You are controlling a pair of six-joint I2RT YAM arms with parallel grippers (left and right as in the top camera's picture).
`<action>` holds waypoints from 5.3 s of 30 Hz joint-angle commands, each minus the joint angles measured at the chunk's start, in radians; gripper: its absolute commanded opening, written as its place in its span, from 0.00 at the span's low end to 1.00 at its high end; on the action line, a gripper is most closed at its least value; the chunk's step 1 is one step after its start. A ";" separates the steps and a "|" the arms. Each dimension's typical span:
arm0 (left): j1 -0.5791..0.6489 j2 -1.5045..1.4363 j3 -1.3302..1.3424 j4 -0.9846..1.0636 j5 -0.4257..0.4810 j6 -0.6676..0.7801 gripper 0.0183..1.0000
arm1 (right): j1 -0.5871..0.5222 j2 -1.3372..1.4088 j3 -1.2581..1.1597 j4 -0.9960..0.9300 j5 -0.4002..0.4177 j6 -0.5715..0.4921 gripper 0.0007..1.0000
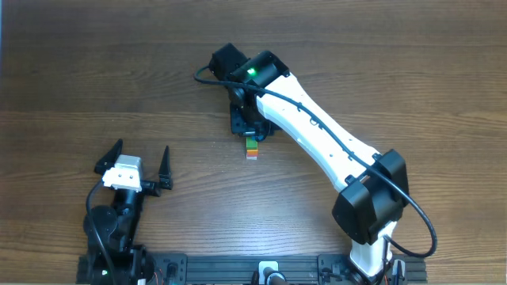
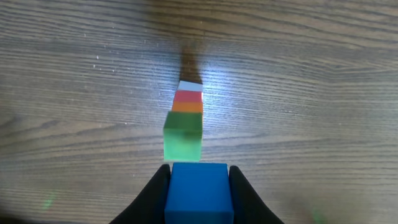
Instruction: Stack Cubes
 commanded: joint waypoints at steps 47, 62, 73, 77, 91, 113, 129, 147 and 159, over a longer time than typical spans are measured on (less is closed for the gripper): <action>-0.005 -0.007 -0.007 0.002 0.010 0.018 1.00 | 0.036 0.043 -0.071 0.071 -0.012 0.097 0.01; -0.005 -0.007 -0.007 0.002 0.010 0.018 1.00 | 0.034 0.043 -0.109 0.110 0.006 0.066 0.01; -0.005 -0.007 -0.007 0.002 0.010 0.018 1.00 | 0.033 0.043 -0.131 0.126 -0.002 0.067 0.10; -0.005 -0.007 -0.007 0.002 0.010 0.018 1.00 | 0.033 0.043 -0.131 0.126 -0.002 0.067 0.45; -0.005 -0.007 -0.007 0.002 0.010 0.018 1.00 | 0.033 0.042 -0.130 0.136 -0.002 0.066 0.99; -0.005 -0.007 -0.007 0.002 0.010 0.018 1.00 | 0.003 0.027 -0.129 0.130 0.006 -0.020 0.99; -0.005 -0.007 -0.007 0.002 0.010 0.018 1.00 | -0.025 -0.312 -0.105 0.151 0.038 -0.208 0.99; -0.005 -0.007 -0.007 0.002 0.010 0.018 1.00 | -0.301 -1.243 -1.006 0.718 0.277 -0.456 0.99; -0.005 -0.007 -0.007 0.002 0.010 0.018 1.00 | -0.612 -1.610 -1.410 0.988 0.064 -0.521 0.99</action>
